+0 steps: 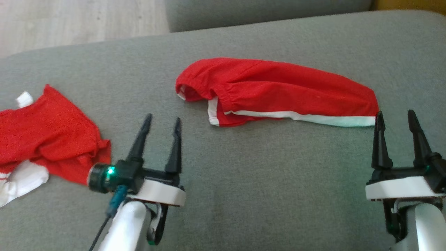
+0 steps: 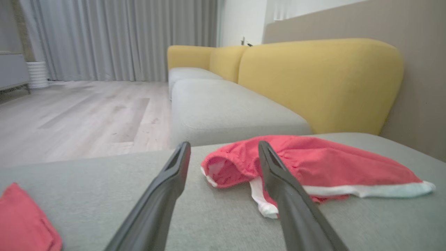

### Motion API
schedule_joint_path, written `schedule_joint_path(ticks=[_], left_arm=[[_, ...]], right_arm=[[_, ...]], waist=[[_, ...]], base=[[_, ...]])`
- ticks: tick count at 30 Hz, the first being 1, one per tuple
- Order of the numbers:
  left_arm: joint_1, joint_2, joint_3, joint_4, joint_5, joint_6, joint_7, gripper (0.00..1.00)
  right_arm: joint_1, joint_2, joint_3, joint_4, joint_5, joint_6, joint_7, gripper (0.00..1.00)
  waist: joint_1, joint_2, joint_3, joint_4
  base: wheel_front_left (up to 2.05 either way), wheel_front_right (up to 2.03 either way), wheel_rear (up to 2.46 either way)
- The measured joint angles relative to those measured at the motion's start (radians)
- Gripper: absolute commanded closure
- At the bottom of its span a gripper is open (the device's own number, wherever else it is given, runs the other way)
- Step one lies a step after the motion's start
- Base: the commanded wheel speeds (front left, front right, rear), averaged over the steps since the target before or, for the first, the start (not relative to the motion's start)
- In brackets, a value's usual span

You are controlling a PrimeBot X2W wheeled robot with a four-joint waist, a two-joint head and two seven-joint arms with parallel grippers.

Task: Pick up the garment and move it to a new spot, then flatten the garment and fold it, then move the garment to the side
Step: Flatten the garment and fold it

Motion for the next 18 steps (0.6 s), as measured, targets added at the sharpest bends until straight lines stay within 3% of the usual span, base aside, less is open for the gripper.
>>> schedule_joint_path(ticks=[8, 18], left_arm=[[-0.130, 0.004, -0.088, 0.187, 0.029, -0.088, 0.050, 0.00], [-0.291, 0.015, -0.121, 0.342, 0.037, -0.110, 0.086, 0.00]], right_arm=[[-0.018, 0.000, 0.006, -0.023, 0.002, 0.000, 0.000, 0.00], [-0.059, 0.000, 0.020, -0.027, 0.011, 0.000, 0.000, 0.00]], waist=[[0.0001, 0.0000, 0.059, -0.049], [0.0002, 0.0000, 0.140, -0.098]], base=[[0.00, 0.00, 0.00], [0.00, 0.00, 0.00]])
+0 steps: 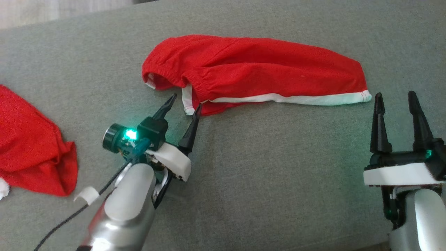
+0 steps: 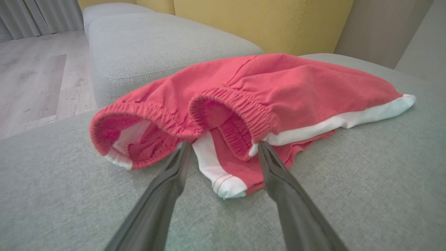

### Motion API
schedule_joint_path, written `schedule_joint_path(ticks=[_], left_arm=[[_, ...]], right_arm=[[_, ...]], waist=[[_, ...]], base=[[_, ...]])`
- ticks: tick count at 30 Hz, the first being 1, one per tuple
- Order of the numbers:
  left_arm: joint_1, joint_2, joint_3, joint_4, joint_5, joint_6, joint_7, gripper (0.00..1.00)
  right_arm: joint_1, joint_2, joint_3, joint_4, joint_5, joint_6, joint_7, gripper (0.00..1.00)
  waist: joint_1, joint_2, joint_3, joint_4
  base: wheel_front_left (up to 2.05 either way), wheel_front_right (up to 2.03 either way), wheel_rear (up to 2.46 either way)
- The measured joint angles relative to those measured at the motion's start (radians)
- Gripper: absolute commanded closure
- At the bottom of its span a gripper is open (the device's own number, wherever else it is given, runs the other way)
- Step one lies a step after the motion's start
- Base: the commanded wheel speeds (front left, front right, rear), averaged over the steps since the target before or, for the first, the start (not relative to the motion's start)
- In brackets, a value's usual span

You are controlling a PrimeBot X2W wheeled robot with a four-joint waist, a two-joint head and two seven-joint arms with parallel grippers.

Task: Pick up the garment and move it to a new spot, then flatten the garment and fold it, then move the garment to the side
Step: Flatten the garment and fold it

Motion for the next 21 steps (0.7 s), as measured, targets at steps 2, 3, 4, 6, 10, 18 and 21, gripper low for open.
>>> schedule_joint_path(ticks=[2, 3, 4, 6, 10, 18, 21], left_arm=[[-0.018, 0.003, -0.008, 0.018, 0.000, -0.003, -0.002, 0.00], [-0.026, 0.004, -0.015, 0.024, 0.000, -0.004, -0.002, 0.00], [-0.026, 0.004, -0.015, 0.024, 0.000, -0.004, -0.002, 0.00], [-0.040, 0.004, -0.029, 0.033, 0.000, -0.012, -0.010, 0.00], [-0.052, 0.004, -0.056, 0.038, 0.000, -0.013, -0.021, 0.00], [-0.058, 0.018, -0.088, 0.053, -0.004, -0.021, -0.028, 0.00], [-0.065, 0.022, -0.097, 0.055, -0.012, -0.021, -0.028, 0.00]], right_arm=[[-0.001, 0.000, 0.001, 0.000, 0.009, 0.000, 0.000, 0.00], [-0.001, 0.000, 0.001, 0.000, 0.010, 0.000, 0.000, 0.00], [-0.001, 0.000, 0.001, 0.000, 0.010, 0.000, 0.000, 0.00], [-0.004, 0.000, 0.001, 0.000, 0.010, 0.000, 0.000, 0.00], [-0.019, 0.000, 0.000, 0.002, 0.019, 0.000, 0.000, 0.00], [-0.020, 0.000, 0.001, 0.008, 0.029, 0.000, 0.000, 0.00], [-0.020, 0.000, 0.002, 0.009, 0.035, 0.000, 0.000, 0.00]], waist=[[0.0000, 0.0000, 0.008, -0.008], [0.0000, 0.0000, 0.012, -0.011], [0.0000, 0.0000, 0.012, -0.011], [0.0000, 0.0000, 0.017, -0.018], [0.0000, 0.0000, 0.025, -0.030], [-0.0002, 0.0000, 0.034, -0.049], [-0.0001, 0.0000, 0.037, -0.054]], base=[[0.00, 0.00, 0.00], [0.00, 0.00, 0.00], [0.00, 0.00, 0.00], [0.00, 0.00, 0.00], [0.00, 0.00, 0.00], [0.00, 0.00, 0.00], [0.00, 0.00, 0.00]])
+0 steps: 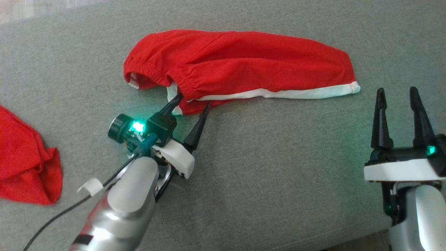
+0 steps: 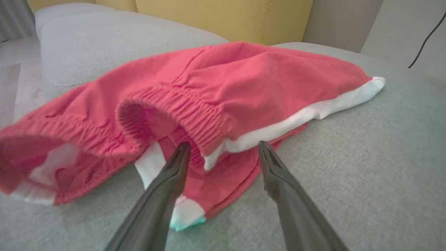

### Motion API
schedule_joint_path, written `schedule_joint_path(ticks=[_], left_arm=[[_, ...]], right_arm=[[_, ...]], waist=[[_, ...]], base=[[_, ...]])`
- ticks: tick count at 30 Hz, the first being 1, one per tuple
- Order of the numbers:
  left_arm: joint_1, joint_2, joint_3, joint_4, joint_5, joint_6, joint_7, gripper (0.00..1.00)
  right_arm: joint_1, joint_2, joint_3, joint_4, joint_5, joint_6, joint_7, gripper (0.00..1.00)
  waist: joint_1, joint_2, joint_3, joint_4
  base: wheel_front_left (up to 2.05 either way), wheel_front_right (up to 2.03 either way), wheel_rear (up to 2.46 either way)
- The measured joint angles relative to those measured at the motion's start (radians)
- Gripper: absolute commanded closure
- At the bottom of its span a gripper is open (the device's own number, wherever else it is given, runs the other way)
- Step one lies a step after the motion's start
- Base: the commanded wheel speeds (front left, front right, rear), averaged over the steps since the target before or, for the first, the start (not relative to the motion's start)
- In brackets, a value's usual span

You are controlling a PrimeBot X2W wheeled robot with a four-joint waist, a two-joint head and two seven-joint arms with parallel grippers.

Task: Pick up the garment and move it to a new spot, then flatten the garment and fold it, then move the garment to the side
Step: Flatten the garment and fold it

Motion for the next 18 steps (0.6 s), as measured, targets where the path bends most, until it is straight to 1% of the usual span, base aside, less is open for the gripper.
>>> schedule_joint_path(ticks=[1, 2, 3, 4, 13, 15, 18], left_arm=[[-0.005, 0.000, -0.003, 0.000, 0.000, 0.000, 0.000, 0.00], [-0.012, 0.000, -0.007, 0.000, -0.004, 0.000, -0.001, 0.20], [-0.018, 0.000, -0.010, 0.000, -0.009, 0.000, -0.001, 0.64], [-0.022, 0.000, -0.013, 0.000, -0.009, 0.000, -0.001, 1.00], [-0.027, 0.002, -0.048, -0.012, -0.030, 0.000, -0.014, 1.00], [-0.027, 0.001, -0.049, -0.029, -0.038, 0.000, -0.019, 1.00], [-0.022, 0.002, -0.050, -0.055, -0.044, 0.001, -0.026, 1.00]], right_arm=[[0.000, 0.000, 0.000, 0.000, 0.000, 0.000, 0.000, 0.00], [0.000, 0.000, 0.000, 0.001, 0.000, 0.000, 0.000, 0.00], [-0.001, 0.000, 0.000, 0.003, 0.000, 0.000, 0.000, 0.00], [-0.002, 0.000, 0.000, 0.006, 0.000, 0.000, 0.000, 0.00], [-0.019, 0.000, -0.012, 0.028, -0.013, 0.000, 0.000, 0.00], [-0.021, 0.000, -0.016, 0.061, -0.029, 0.000, 0.000, 0.00], [-0.035, 0.000, -0.043, 0.155, -0.055, 0.000, 0.000, 0.00]], waist=[[0.0000, 0.0000, 0.001, -0.001], [0.0000, 0.0000, 0.002, -0.001], [0.0000, 0.0000, 0.002, 0.000], [0.0000, 0.0000, 0.002, 0.001], [0.0000, 0.0000, -0.013, 0.029], [0.0000, 0.0000, -0.021, 0.041], [0.0000, 0.0000, -0.032, 0.062]], base=[[0.00, 0.00, 0.00], [0.00, 0.00, 0.00], [0.00, 0.00, 0.00], [0.00, 0.00, 0.00], [0.00, 0.00, 0.00], [0.00, 0.00, 0.00], [0.00, 0.00, 0.00]])
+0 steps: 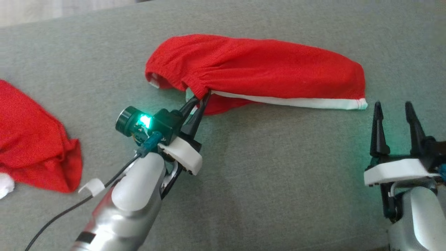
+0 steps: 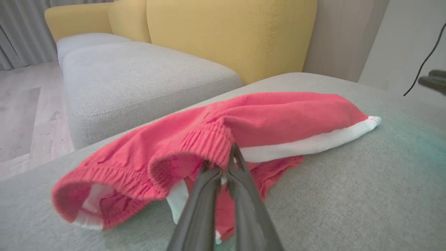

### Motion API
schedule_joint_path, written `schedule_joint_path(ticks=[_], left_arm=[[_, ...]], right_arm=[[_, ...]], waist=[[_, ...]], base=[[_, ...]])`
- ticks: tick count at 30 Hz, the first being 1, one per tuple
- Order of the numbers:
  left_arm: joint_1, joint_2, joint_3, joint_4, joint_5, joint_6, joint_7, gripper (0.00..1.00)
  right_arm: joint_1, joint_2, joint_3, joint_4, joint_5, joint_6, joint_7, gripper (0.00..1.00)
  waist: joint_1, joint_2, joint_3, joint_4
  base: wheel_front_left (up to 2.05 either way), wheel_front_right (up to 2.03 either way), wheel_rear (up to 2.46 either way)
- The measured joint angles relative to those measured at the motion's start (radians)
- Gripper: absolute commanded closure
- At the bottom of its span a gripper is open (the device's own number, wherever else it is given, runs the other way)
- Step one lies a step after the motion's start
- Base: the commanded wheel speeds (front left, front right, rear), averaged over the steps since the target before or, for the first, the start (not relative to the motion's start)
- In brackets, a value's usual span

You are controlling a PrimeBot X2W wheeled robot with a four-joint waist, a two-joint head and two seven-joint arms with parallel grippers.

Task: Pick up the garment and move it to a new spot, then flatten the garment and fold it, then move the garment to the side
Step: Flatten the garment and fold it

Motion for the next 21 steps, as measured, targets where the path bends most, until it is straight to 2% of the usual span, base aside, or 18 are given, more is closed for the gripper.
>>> schedule_joint_path(ticks=[4, 9, 16, 21], left_arm=[[0.022, 0.001, -0.009, -0.035, 0.000, 0.000, -0.001, 1.00], [0.047, 0.003, -0.029, -0.073, 0.000, 0.001, 0.007, 1.00], [0.055, 0.017, -0.040, -0.127, 0.000, 0.002, 0.027, 1.00], [0.058, 0.024, -0.047, -0.149, -0.001, 0.011, 0.036, 1.00]], right_arm=[[-0.061, 0.000, -0.053, 0.178, -0.039, 0.000, 0.015, 0.00], [-0.154, 0.000, -0.052, 0.339, -0.038, 0.000, 0.050, 0.00], [-0.215, -0.001, -0.046, 0.500, -0.080, 0.000, 0.044, 0.00], [-0.280, -0.002, -0.038, 0.560, -0.109, 0.000, 0.040, 0.00]], waist=[[0.0000, 0.0000, -0.015, 0.028], [-0.0001, 0.0000, -0.025, 0.051], [0.0000, 0.0000, -0.017, 0.056], [0.0000, 0.0000, -0.012, 0.057]], base=[[0.00, 0.00, 0.00], [0.00, 0.00, 0.00], [0.00, 0.00, 0.00], [0.00, 0.00, 0.00]])
